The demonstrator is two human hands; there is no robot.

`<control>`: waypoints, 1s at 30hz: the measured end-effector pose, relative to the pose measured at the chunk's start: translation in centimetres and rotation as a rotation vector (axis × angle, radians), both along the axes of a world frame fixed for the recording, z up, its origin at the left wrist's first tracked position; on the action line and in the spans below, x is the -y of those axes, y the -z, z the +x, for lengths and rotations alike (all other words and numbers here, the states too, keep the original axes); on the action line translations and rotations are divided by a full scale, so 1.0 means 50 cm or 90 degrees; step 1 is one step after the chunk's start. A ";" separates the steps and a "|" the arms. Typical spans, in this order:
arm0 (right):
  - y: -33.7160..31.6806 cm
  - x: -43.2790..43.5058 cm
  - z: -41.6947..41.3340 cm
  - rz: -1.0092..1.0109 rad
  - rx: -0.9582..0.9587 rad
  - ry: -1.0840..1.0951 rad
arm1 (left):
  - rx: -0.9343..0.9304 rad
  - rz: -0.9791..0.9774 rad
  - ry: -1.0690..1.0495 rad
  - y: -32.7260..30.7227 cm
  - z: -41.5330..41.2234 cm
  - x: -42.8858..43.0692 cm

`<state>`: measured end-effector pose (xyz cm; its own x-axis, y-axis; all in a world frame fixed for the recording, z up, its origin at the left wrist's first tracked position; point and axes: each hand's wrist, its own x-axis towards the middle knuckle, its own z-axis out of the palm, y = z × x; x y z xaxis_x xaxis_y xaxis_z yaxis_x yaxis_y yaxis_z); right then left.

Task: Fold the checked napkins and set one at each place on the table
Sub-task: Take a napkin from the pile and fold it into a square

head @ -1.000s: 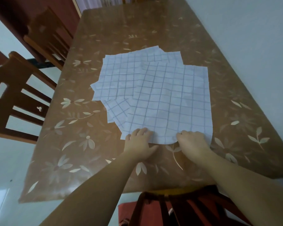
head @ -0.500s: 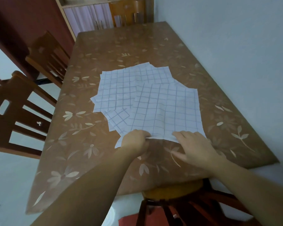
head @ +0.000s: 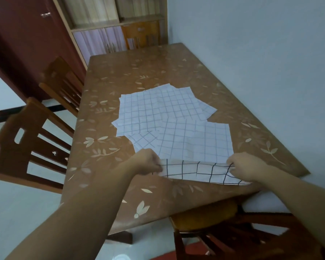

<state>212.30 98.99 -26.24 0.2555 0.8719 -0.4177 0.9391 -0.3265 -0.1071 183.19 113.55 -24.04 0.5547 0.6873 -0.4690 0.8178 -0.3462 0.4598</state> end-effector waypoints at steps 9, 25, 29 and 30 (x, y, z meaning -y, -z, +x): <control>-0.070 0.033 0.033 0.202 -0.402 0.371 | 0.361 -0.174 -0.274 -0.009 -0.040 -0.014; 0.038 -0.018 0.082 0.225 -0.648 0.567 | 0.355 -0.164 -0.455 0.121 0.030 -0.029; 0.066 -0.053 0.095 0.191 -0.631 0.588 | 0.382 -0.172 -0.528 0.152 0.050 -0.045; 0.070 -0.061 0.097 0.186 -0.639 0.590 | 0.380 -0.167 -0.543 0.159 0.053 -0.049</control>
